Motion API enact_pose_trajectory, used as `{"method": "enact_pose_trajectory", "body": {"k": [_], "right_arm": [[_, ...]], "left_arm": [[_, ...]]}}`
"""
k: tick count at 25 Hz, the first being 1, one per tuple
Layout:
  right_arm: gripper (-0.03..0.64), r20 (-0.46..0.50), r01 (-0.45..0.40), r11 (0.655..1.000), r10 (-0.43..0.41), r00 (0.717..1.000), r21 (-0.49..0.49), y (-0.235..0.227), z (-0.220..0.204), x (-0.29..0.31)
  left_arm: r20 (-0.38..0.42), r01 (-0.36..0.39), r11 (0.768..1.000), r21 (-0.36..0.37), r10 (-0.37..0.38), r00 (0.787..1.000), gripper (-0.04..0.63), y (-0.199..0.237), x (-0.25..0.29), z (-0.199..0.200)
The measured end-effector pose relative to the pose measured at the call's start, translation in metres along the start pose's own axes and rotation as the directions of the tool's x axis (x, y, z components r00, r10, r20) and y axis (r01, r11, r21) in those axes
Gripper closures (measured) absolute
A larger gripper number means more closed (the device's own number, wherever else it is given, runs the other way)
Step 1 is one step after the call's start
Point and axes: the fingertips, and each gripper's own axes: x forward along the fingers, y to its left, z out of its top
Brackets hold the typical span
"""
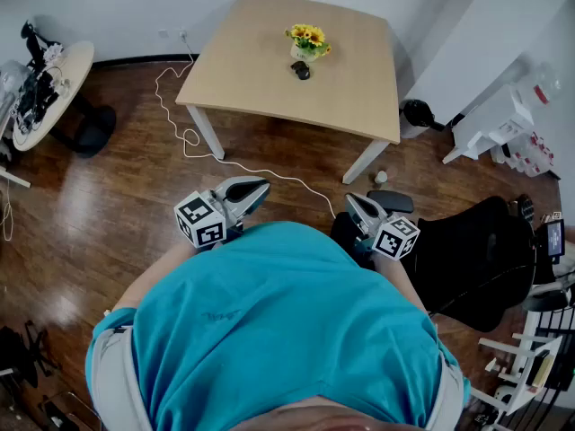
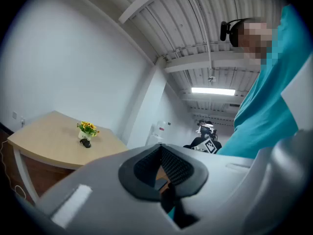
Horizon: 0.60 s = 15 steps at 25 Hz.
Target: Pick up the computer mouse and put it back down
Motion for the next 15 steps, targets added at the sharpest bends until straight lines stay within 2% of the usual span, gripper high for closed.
{"method": "enact_pose_trajectory", "body": {"k": [7, 11, 15], "right_arm": [[0.615, -0.064, -0.039, 0.998, 0.036, 0.997, -0.050, -0.026, 0.008, -0.006], [0.615, -0.089, -0.065, 0.996, 0.059, 0.994, -0.064, -0.030, 0.015, 0.027], [0.615, -0.109, -0.059, 0.994, 0.048, 0.993, -0.095, -0.028, 0.030, 0.088]], "left_arm": [[-0.008, -0.020, 1.000, -0.024, 0.020, 1.000, 0.591, -0.007, 0.033, -0.009], [0.015, -0.053, 0.997, -0.047, 0.054, 0.998, 0.591, 0.024, 0.025, 0.000], [0.039, -0.021, 0.999, -0.043, 0.023, 0.999, 0.591, 0.079, 0.014, 0.015]]}}
